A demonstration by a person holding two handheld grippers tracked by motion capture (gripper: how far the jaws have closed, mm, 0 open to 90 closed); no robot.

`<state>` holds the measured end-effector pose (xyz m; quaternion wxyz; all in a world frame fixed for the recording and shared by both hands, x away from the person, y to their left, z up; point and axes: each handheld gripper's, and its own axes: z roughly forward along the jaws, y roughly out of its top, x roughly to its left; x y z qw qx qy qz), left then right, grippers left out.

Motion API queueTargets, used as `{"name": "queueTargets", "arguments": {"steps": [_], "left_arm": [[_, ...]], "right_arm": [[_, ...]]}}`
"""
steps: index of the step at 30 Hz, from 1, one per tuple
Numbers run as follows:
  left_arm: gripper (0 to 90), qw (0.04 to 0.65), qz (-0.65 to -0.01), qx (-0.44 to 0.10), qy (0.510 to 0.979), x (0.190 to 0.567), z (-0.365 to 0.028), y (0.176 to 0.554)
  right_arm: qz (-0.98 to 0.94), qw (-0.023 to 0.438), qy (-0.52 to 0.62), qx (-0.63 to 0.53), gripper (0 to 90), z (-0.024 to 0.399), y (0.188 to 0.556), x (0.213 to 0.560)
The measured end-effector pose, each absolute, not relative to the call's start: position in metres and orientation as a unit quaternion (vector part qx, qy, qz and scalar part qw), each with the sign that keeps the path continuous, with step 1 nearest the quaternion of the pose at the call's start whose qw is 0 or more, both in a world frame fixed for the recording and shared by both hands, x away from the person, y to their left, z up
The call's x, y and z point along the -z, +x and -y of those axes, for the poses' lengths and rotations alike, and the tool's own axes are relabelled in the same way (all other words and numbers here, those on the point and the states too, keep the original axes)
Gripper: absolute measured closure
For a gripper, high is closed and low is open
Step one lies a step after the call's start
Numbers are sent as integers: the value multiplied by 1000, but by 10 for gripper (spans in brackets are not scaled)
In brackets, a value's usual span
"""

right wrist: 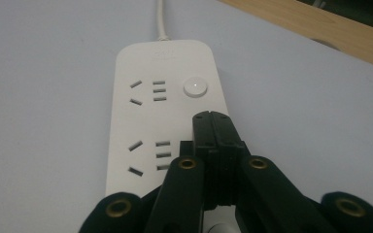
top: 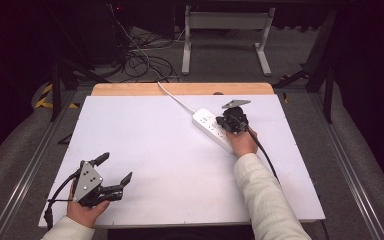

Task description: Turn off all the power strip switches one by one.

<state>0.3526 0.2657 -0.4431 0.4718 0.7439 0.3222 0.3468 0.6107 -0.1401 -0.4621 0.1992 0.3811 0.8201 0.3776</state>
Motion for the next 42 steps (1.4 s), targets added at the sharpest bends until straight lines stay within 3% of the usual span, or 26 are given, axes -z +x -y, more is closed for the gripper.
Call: {"name": "queueTargets", "arguments": {"steps": [33,42], "left_arm": [[121,470,-317,-352,744,442,-267,352],[122,471,-321,-347,745,443,-265,353]], "right_arm": [[-817,198,386,-379,900,138,610,463],[-804,222,371,-409,900,138,603,440]]}}
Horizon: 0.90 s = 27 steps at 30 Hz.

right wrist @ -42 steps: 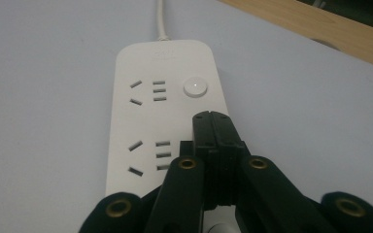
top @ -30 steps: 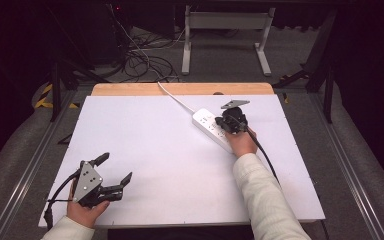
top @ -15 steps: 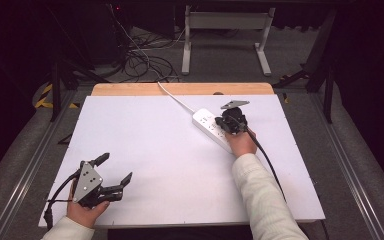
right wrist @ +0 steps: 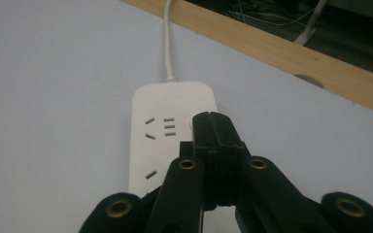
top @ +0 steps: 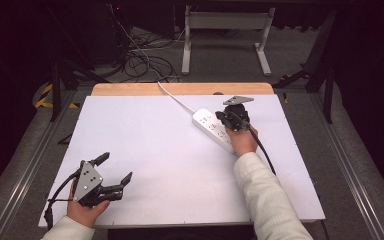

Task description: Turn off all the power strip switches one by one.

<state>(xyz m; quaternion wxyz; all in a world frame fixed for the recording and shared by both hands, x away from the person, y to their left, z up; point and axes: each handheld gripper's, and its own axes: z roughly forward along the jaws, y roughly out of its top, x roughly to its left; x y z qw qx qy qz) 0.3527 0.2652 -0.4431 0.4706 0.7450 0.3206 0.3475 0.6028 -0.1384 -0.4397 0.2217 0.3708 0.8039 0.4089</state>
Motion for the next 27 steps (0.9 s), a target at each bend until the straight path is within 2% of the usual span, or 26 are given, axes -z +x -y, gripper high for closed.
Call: {"name": "queueTargets", "arguments": {"steps": [7,21,27], "left_arm": [[121,471,-322,-347,744,443,-266,353],[122,471,-323,-345,745,443,-268,354],[121,471,-322,-345,745,444,-267,355]], "right_arm": [[-808,229,357,-409,900,133,608,427],[-798,215,384,-412,900,124,630,456],[-805,217,374,-406,900,120,631,457]]}}
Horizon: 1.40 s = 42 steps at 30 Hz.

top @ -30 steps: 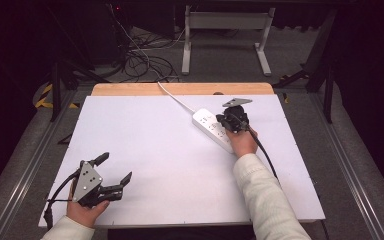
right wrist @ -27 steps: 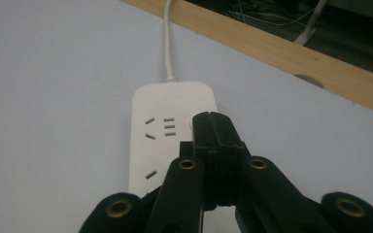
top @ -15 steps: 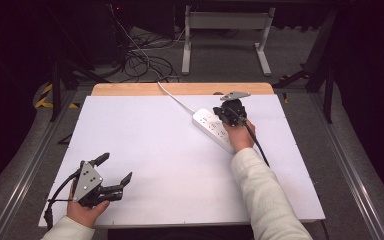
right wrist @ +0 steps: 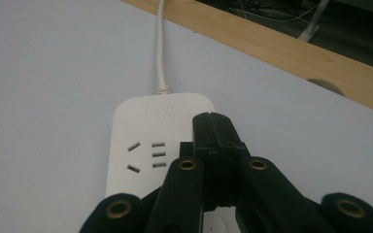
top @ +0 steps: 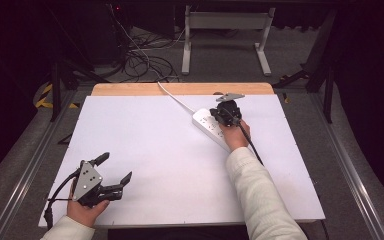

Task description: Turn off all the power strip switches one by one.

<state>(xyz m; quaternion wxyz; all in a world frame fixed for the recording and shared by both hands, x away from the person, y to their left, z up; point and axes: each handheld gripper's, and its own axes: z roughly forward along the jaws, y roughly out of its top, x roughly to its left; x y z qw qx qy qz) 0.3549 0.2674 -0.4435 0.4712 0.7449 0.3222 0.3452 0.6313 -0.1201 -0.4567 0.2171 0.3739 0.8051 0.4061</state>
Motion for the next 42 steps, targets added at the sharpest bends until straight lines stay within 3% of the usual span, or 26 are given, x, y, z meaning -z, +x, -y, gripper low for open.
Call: {"name": "queueTargets", "arguments": {"steps": [42], "left_arm": [[122,476,-319,-340,746,443,-266,357]], "right_arm": [[-832,249,348,-352,900,103,631,462]]}}
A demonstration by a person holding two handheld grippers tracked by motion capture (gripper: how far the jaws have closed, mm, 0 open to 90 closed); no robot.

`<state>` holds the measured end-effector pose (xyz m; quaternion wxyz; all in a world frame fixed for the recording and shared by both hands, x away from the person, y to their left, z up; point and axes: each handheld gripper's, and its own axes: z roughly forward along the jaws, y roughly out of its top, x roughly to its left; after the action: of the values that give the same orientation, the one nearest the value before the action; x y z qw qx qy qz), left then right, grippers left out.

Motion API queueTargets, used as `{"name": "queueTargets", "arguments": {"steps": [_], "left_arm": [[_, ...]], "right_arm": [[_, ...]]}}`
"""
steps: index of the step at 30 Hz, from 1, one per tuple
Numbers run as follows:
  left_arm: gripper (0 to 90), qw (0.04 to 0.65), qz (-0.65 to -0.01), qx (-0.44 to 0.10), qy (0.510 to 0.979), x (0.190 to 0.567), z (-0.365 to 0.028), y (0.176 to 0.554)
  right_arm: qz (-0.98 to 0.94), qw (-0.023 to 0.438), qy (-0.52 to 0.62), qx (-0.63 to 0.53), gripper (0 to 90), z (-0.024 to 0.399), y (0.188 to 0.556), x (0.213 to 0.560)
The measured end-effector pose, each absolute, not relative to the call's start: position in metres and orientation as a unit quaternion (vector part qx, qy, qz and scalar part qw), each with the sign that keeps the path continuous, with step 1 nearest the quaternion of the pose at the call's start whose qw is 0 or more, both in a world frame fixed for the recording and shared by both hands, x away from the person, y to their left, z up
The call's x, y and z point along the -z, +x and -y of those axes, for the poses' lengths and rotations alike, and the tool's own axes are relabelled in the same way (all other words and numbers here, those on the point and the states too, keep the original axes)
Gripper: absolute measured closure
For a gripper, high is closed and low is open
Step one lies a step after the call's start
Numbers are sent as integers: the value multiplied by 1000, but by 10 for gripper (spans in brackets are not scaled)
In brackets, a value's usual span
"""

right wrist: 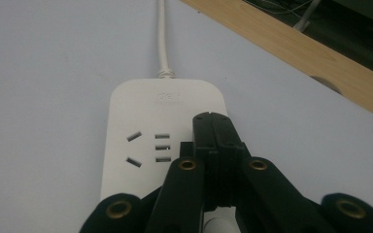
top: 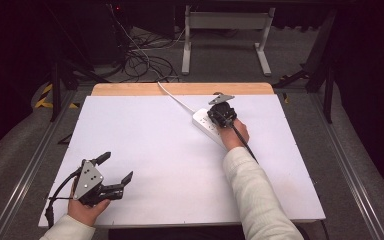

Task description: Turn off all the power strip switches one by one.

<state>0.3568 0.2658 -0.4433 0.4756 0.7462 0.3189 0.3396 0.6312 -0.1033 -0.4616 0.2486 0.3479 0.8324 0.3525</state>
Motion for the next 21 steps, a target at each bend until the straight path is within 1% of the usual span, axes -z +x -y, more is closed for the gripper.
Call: {"name": "queueTargets", "arguments": {"steps": [21], "left_arm": [[122,475,-317,-340,747,443,-266,357]], "right_arm": [[-834,257,345,-345,900,100,631,462]]}}
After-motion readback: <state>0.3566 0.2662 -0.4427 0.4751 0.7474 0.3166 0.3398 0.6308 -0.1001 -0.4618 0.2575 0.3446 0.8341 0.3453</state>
